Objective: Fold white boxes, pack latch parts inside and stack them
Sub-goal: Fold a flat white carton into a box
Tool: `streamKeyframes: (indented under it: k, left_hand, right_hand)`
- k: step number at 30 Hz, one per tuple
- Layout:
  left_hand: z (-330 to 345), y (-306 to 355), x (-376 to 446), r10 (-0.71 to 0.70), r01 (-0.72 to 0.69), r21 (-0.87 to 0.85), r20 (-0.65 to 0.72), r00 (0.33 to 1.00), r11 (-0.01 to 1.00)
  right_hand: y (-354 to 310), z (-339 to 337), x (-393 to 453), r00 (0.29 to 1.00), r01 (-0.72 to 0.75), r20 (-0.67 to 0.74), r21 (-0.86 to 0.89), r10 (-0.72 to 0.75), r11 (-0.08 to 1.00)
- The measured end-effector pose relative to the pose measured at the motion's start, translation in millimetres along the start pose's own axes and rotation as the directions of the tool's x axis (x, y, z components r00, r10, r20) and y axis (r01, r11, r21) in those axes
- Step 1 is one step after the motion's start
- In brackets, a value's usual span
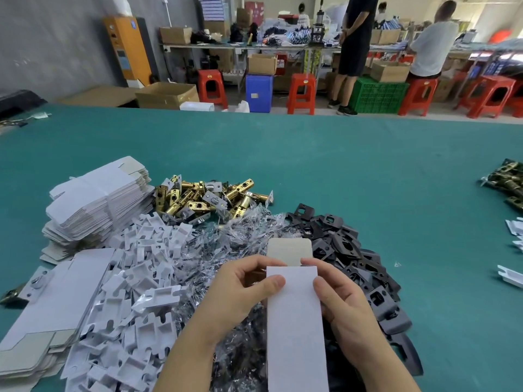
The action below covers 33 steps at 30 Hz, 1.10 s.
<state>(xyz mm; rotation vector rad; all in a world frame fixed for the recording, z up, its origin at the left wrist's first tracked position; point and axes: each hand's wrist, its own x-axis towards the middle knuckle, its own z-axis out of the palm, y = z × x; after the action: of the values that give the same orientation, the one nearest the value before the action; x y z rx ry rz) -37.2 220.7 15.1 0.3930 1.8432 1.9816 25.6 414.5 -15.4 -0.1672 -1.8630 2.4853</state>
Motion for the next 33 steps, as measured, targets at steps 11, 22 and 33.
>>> streamKeyframes:
  k: [11,22,33]
  left_hand:
    - [3.2,-1.1,0.4,-0.01,0.009,-0.036,-0.044,0.999,0.999]
    - [4.5,2.2,-1.5,0.009,-0.01,-0.035,-0.017,1.0,0.999]
    - [4.6,-0.8,0.9,0.074,-0.072,0.034,-0.052,0.996,0.997]
  right_hand:
    - [3.7,-3.2,1.5,0.999,0.021,-0.042,0.011,-0.02,1.0]
    - [7.7,-2.7,2.8,0.996,0.061,-0.064,0.028,-0.059,0.998]
    - [4.6,-3.1,1.1,0.995,0.065,-0.08,0.008,-0.065,0.998]
